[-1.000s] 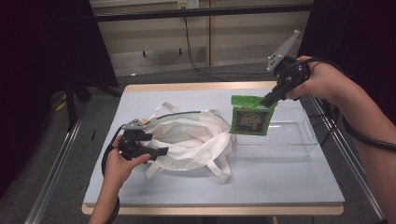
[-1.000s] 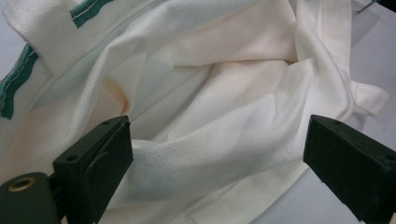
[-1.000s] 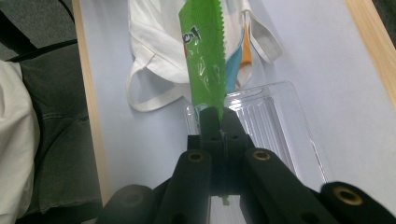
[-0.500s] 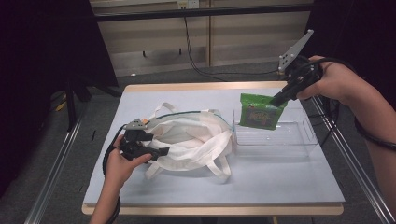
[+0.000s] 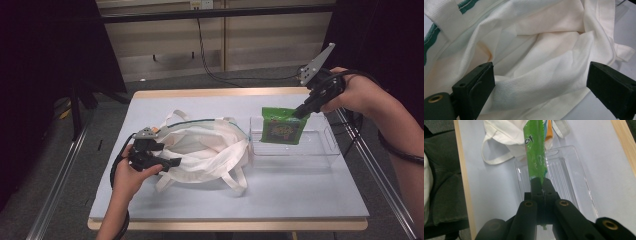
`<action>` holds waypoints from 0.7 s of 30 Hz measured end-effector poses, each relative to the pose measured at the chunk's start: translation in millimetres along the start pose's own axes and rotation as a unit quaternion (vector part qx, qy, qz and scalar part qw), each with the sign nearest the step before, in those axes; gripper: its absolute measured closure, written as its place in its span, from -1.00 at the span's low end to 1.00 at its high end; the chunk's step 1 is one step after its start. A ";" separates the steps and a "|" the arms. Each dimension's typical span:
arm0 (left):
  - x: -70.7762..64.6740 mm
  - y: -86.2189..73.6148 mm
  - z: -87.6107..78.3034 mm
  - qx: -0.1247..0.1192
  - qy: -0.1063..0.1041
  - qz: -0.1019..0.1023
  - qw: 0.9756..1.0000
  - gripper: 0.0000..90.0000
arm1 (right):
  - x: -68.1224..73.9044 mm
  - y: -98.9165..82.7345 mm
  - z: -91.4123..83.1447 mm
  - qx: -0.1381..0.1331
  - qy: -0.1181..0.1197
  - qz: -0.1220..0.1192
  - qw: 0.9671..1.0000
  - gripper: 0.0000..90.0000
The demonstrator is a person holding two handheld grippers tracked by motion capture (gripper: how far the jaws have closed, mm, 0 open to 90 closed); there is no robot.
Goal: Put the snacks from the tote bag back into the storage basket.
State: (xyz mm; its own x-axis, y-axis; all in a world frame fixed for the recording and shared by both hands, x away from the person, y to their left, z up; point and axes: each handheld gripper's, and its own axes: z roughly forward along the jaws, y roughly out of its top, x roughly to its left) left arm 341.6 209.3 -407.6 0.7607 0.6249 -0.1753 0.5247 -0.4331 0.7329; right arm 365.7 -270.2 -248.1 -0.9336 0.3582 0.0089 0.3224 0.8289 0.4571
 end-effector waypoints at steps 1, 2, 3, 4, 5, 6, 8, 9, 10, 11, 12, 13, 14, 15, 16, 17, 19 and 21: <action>-0.5 0.3 0.4 0.000 0.001 0.001 1.000 -0.82 | 0.1 -1.4 0.9 0.004 -0.002 0.002 1.000 1.00; -1.4 0.7 0.7 -0.001 0.000 0.000 1.000 -0.82 | -0.7 -2.6 2.2 0.005 0.000 -0.003 1.000 1.00; -1.3 0.9 1.1 -0.003 -0.003 0.002 1.000 -0.82 | -1.4 -4.4 4.7 0.002 0.000 -0.004 1.000 1.00; -1.8 1.2 1.4 -0.002 -0.001 0.003 1.000 -0.82 | -1.9 -5.4 6.3 0.002 0.000 -0.004 1.000 1.00; -1.7 1.1 1.7 -0.002 0.000 0.004 1.000 -0.82 | -2.0 -7.1 9.3 0.006 0.006 -0.005 1.000 1.00; -1.5 1.1 1.6 0.000 0.000 0.003 1.000 -0.82 | -2.5 -8.3 11.7 0.006 0.005 -0.007 1.000 1.00; -1.6 1.0 1.8 0.002 0.000 0.002 1.000 -0.82 | -2.9 -9.9 16.5 0.010 0.009 -0.010 1.000 1.00; -1.4 1.0 1.9 0.002 0.000 0.004 1.000 -0.82 | -3.1 -10.5 18.8 0.010 0.009 -0.012 1.000 1.00; -1.4 1.0 2.1 0.002 -0.001 0.004 1.000 -0.82 | -2.8 -10.9 20.8 0.012 0.010 -0.010 1.000 1.00; -1.4 1.0 2.2 0.003 -0.001 0.004 1.000 -0.82 | -3.3 -11.2 22.9 0.011 0.013 -0.014 1.000 1.00; -1.2 1.0 2.5 0.002 -0.001 0.004 1.000 -0.82 | -3.7 -11.4 24.6 0.009 0.013 -0.015 1.000 1.00; -1.4 0.8 2.9 0.002 0.002 0.004 1.000 -0.82 | -4.0 -11.5 26.2 0.008 0.014 -0.015 1.000 1.00; -1.3 0.8 3.4 0.003 0.001 0.005 1.000 -0.82 | -4.2 -11.6 27.9 0.008 0.016 -0.015 1.000 1.00; -1.2 0.7 3.8 0.002 0.001 0.006 1.000 -0.82 | -4.6 -11.5 29.4 0.007 0.015 -0.015 1.000 1.00; -1.5 0.6 4.3 0.002 -0.001 0.004 1.000 -0.82 | -5.1 -11.4 31.0 0.006 0.014 -0.016 1.000 1.00; -1.5 0.7 4.2 0.005 0.000 0.005 1.000 -0.82 | -5.4 -11.1 32.5 0.005 0.016 -0.017 1.000 1.00; -1.2 0.6 4.7 0.005 -0.003 0.005 1.000 -0.82 | -6.8 -11.3 35.8 0.004 0.014 -0.018 1.000 1.00; -1.4 0.6 4.8 0.006 0.000 0.005 1.000 -0.82 | -8.0 -12.2 40.6 0.002 0.017 -0.022 1.000 1.00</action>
State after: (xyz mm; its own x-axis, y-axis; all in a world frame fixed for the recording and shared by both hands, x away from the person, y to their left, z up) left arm 342.7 205.0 -410.0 0.7662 0.6203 -0.1680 0.5213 -0.4470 0.7270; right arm 375.6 -265.7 -289.9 -0.9513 0.3077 0.0191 0.2825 0.8452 0.4536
